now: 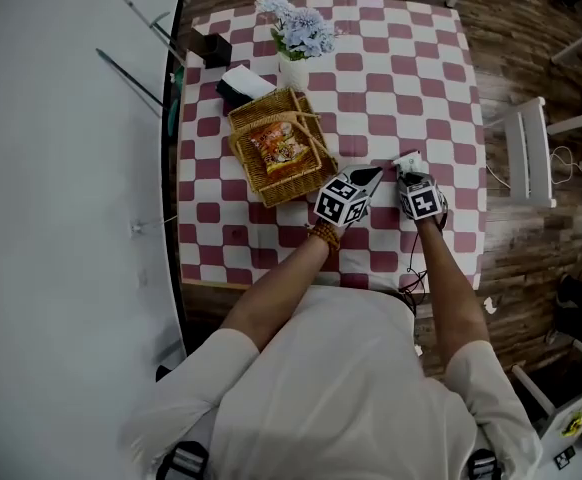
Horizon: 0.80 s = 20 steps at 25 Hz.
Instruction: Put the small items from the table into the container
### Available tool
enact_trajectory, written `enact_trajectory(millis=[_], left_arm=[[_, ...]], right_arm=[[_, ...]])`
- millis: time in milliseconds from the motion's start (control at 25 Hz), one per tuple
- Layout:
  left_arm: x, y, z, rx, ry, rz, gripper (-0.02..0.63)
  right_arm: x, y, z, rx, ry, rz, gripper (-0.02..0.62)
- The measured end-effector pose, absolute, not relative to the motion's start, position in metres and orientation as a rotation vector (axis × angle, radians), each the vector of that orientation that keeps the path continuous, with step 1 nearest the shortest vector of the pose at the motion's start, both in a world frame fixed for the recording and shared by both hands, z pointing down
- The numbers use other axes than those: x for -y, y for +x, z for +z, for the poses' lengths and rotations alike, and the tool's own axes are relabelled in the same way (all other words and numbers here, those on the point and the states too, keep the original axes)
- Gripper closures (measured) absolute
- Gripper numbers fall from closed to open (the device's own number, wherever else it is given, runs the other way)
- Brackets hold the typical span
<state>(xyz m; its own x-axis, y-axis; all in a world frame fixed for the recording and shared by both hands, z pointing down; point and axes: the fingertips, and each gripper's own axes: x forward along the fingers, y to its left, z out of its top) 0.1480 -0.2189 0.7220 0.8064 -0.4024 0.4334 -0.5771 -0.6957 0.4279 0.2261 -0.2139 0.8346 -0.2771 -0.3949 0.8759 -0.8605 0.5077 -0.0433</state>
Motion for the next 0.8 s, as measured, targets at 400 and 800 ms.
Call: enact_trajectory(millis=[400, 800], left_arm=[[0.215, 0.146, 0.706, 0.736, 2.456, 0.394, 0.577], [0.204, 0.135, 0.629, 0.762, 2.545, 0.243, 0.577]], right_arm=[[0.213, 0.226, 0.825, 1.893, 1.055, 0.652, 0.569], [0.216, 0.212, 0.697, 2.144, 1.229, 0.558, 0.571]])
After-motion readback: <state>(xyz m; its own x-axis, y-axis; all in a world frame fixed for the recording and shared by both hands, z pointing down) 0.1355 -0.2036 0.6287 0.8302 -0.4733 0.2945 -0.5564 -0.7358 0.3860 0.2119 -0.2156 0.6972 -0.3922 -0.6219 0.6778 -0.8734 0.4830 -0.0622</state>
